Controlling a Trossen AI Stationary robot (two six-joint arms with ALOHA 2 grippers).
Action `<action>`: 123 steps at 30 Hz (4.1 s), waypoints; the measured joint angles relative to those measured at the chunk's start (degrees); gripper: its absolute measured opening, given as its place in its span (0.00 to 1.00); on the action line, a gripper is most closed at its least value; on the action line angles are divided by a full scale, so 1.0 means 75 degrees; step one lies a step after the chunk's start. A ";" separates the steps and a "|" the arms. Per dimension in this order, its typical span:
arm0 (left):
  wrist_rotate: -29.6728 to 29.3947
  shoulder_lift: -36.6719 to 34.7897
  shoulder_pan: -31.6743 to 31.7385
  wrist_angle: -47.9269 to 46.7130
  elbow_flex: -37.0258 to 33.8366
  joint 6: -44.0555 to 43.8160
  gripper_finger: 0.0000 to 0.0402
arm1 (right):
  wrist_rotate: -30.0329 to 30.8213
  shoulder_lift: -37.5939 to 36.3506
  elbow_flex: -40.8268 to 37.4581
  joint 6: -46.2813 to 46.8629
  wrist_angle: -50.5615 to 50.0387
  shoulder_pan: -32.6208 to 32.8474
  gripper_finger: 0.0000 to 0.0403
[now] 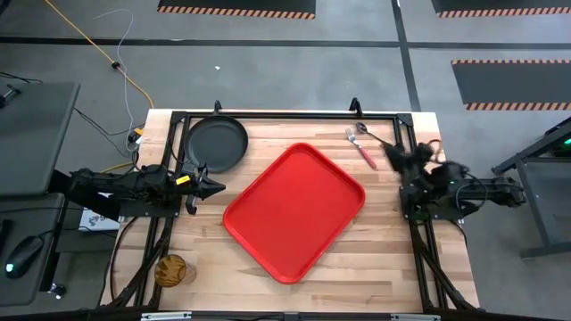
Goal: Pick and place plate/cup/fork/spoon on tray
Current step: Put the pink fork on the right side of the serving tray
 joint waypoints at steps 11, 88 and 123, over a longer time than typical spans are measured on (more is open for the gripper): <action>0.0001 -0.0002 0.0002 -0.0001 0.0000 0.0000 0.00 | 0.2502 0.2089 0.1363 0.0925 -0.0410 -0.0030 0.03; 0.0001 -0.0001 0.0002 -0.0001 0.0000 0.0002 0.00 | -0.3966 0.8921 0.6061 0.0683 -0.9416 -0.3284 0.03; 0.0000 0.0000 0.0000 -0.0001 0.0000 0.0001 0.00 | -0.2795 1.3918 0.9704 0.0251 -1.1917 -0.1285 0.05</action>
